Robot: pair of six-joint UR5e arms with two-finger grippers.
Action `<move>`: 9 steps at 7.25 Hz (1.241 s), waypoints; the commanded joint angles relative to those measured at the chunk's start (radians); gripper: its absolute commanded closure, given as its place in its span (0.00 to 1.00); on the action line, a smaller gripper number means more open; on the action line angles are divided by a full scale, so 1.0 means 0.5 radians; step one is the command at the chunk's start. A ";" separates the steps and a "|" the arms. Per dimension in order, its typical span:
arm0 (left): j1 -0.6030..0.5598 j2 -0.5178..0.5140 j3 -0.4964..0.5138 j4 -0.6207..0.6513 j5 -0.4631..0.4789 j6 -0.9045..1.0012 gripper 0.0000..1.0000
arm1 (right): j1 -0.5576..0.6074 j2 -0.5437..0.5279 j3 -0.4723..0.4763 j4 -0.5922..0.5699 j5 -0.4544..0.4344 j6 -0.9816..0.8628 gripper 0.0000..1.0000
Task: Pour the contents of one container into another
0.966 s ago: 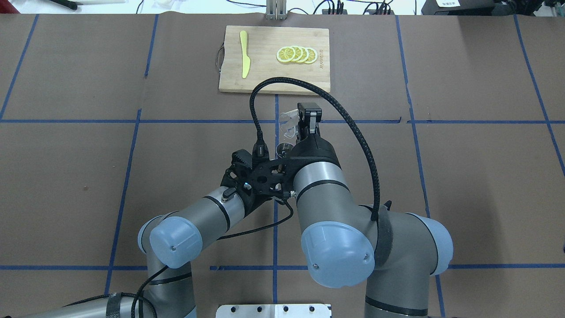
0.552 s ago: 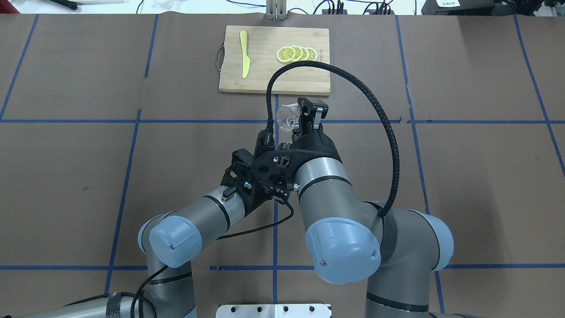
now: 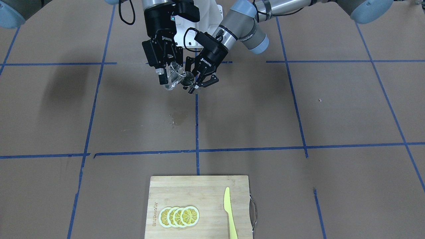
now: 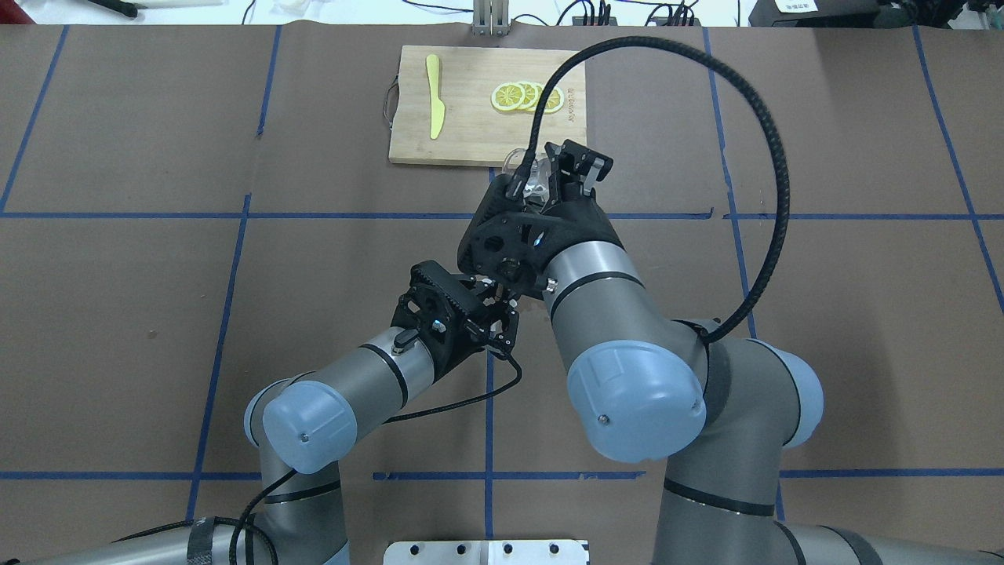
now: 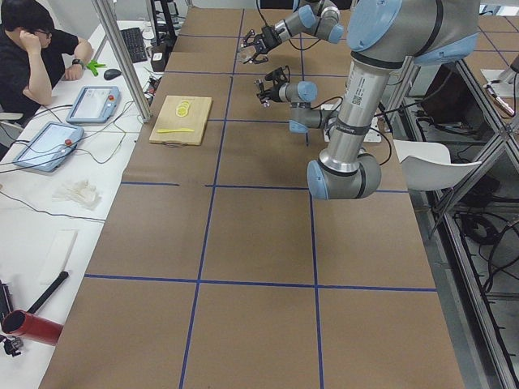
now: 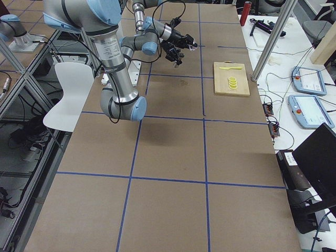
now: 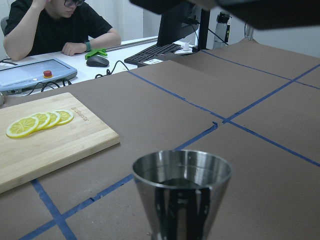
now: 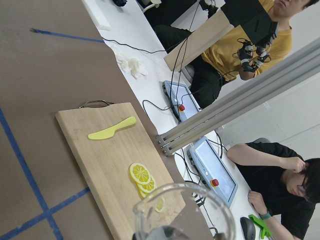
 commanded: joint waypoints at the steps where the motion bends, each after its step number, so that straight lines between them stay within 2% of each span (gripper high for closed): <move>1: -0.063 0.001 -0.012 -0.002 0.000 -0.031 1.00 | 0.172 -0.190 0.116 0.001 0.204 0.484 1.00; 2: -0.097 0.025 -0.066 -0.002 0.003 -0.101 1.00 | 0.264 -0.283 0.151 0.001 0.323 0.680 1.00; 3: -0.116 0.141 -0.182 0.005 0.015 -0.335 1.00 | 0.298 -0.360 0.151 0.001 0.352 0.925 1.00; 4: -0.140 0.257 -0.238 0.005 0.027 -0.663 1.00 | 0.323 -0.488 0.203 0.001 0.404 1.019 1.00; 5: -0.174 0.380 -0.272 0.008 0.031 -0.763 1.00 | 0.345 -0.635 0.306 0.001 0.468 1.141 1.00; 6: -0.214 0.560 -0.373 0.008 0.085 -0.767 1.00 | 0.360 -0.721 0.332 0.001 0.557 1.410 1.00; 8: -0.227 0.913 -0.563 0.011 0.351 -0.770 1.00 | 0.357 -0.963 0.332 0.005 0.555 1.917 1.00; 9: -0.230 1.043 -0.585 0.011 0.410 -0.770 1.00 | 0.360 -0.968 0.320 0.005 0.545 2.153 1.00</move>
